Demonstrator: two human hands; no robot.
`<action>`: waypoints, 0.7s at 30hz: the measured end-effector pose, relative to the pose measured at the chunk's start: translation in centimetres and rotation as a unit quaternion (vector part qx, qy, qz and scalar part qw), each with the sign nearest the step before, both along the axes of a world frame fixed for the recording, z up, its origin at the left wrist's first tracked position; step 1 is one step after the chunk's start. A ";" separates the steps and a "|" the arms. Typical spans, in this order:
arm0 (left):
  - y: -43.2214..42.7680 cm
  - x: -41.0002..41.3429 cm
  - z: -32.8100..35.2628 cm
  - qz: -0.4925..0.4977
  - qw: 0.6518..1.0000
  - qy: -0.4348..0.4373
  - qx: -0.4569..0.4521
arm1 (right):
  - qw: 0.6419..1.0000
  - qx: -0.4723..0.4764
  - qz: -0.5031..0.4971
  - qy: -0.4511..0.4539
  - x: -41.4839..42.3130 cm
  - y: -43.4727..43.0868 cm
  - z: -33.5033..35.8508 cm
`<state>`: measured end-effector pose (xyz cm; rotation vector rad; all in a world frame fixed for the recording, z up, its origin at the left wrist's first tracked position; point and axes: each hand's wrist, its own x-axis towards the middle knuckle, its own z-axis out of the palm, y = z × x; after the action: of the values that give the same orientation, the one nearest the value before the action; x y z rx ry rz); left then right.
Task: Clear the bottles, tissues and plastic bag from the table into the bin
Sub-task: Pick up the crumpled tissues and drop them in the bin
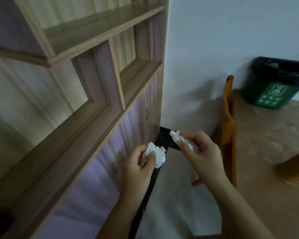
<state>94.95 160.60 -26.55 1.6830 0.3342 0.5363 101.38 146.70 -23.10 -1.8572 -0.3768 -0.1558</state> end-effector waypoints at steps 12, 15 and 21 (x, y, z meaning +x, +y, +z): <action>1.3 18.5 -1.4 -0.155 0.988 -0.024 -0.011 | 0.986 0.013 -0.165 -0.005 13.3 -0.4 -1.8; -0.1 24.3 -1.8 -0.194 0.981 -0.029 -0.005 | 0.981 0.018 -0.191 -0.007 18.0 -1.6 -2.4; -3.8 36.1 -0.5 -0.258 0.965 -0.028 0.042 | 0.969 0.041 -0.243 -0.023 28.2 -5.1 -0.6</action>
<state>131.09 156.77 -27.06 1.7461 -0.1738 0.2078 129.56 141.62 -23.66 -1.8363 0.0604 -0.5397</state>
